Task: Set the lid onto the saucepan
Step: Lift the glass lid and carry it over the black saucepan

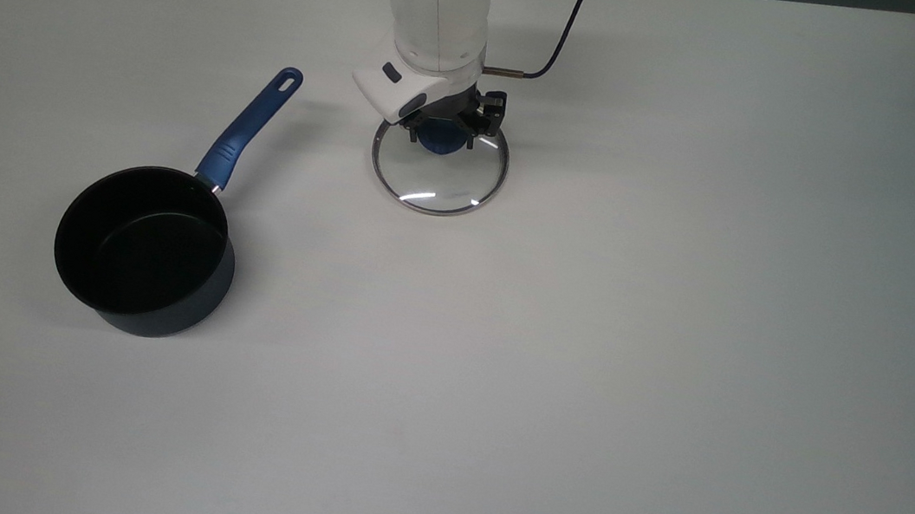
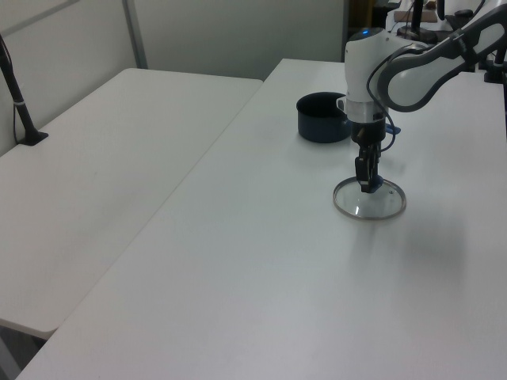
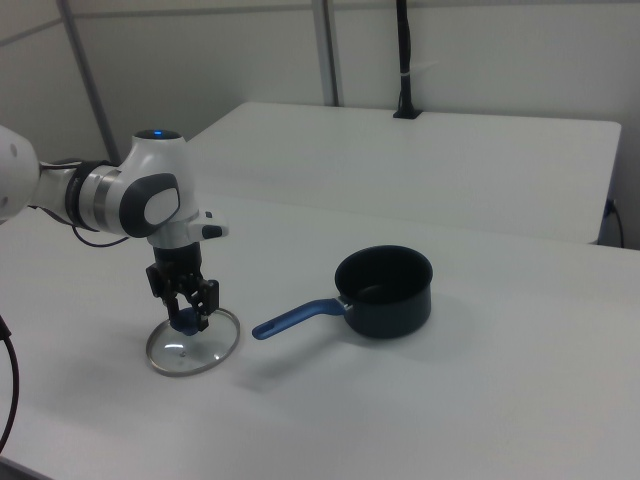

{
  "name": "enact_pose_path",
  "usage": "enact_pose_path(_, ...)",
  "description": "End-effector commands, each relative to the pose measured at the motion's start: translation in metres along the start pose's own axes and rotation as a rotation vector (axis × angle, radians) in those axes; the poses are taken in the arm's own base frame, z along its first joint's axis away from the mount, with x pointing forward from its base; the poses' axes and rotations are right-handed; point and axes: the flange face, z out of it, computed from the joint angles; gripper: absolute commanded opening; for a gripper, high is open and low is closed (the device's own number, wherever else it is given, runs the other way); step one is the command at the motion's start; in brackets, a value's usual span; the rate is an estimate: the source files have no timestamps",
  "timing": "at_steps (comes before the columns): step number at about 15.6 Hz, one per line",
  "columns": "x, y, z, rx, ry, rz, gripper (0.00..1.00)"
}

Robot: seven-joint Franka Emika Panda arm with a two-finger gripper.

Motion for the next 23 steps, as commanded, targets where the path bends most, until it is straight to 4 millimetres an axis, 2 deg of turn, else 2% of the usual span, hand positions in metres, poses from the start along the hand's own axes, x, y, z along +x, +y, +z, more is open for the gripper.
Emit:
enact_pose_path(1, 0.000, -0.001, -0.006, 0.015, 0.022, 0.013, 0.52)
enact_pose_path(3, -0.002, 0.000, -0.017, 0.015, 0.026, 0.010, 0.52)
enact_pose_path(4, -0.003, 0.000, -0.037, 0.016, 0.038, 0.012, 0.52)
enact_pose_path(6, -0.003, 0.015, -0.081, 0.017, 0.028, 0.036, 0.51)
enact_pose_path(9, 0.011, 0.042, -0.141, 0.027, 0.063, 0.088, 0.50)
enact_pose_path(12, 0.022, 0.061, -0.174, 0.045, 0.128, 0.139, 0.50)
enact_pose_path(14, 0.043, 0.087, -0.193, 0.071, 0.174, 0.250, 0.49)
enact_pose_path(16, 0.071, 0.122, -0.202, 0.075, 0.211, 0.365, 0.49)
enact_pose_path(19, 0.102, 0.165, -0.198, 0.059, 0.226, 0.474, 0.49)
enact_pose_path(23, 0.117, 0.221, -0.182, 0.026, 0.300, 0.597, 0.49)
